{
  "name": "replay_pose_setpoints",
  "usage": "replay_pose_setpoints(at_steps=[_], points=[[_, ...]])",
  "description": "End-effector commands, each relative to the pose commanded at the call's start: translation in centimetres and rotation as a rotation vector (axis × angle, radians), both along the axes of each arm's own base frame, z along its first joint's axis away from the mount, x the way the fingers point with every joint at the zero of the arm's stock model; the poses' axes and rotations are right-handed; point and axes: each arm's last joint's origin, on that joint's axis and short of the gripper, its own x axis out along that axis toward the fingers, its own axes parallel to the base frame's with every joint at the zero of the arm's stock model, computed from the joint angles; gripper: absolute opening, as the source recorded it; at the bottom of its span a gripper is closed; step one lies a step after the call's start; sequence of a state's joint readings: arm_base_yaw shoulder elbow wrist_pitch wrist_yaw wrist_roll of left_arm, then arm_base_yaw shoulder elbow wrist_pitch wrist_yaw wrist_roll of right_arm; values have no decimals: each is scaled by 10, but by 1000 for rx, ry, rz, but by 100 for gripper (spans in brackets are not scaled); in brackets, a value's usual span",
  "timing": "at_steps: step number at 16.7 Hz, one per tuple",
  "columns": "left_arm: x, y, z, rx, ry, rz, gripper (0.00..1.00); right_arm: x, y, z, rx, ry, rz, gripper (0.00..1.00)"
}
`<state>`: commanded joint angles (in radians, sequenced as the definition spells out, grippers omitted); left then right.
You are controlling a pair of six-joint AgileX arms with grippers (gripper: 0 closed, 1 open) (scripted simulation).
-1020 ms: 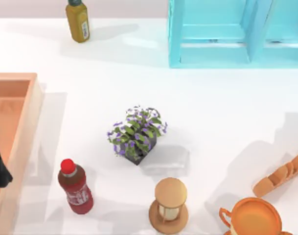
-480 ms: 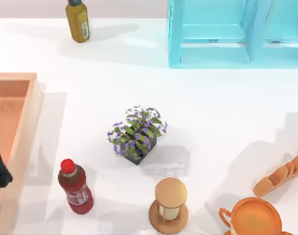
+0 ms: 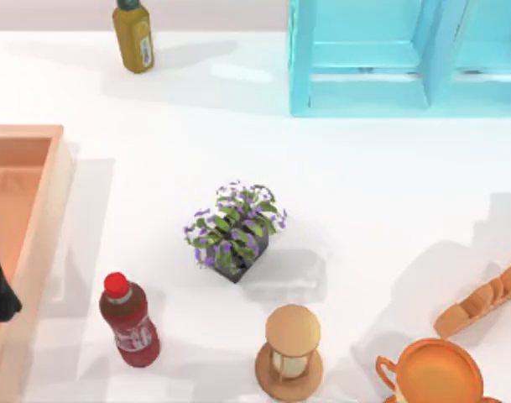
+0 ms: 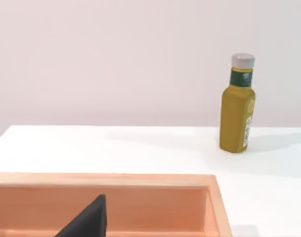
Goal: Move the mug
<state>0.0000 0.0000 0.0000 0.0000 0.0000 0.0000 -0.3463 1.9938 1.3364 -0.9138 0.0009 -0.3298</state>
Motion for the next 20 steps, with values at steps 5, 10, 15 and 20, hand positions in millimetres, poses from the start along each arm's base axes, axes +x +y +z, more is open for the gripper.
replay_pose_setpoints(at_steps=[5,10,15,20], points=[[0,0,0,0,0,0,100,0,0,0,0,0,0,0],[0,0,0,0,0,0,100,1,-5,1,0,5,-1,0],[0,0,0,0,0,0,100,11,-60,23,-12,8,1,0],[0,0,0,0,0,0,100,5,-132,62,-49,-13,1,0]])
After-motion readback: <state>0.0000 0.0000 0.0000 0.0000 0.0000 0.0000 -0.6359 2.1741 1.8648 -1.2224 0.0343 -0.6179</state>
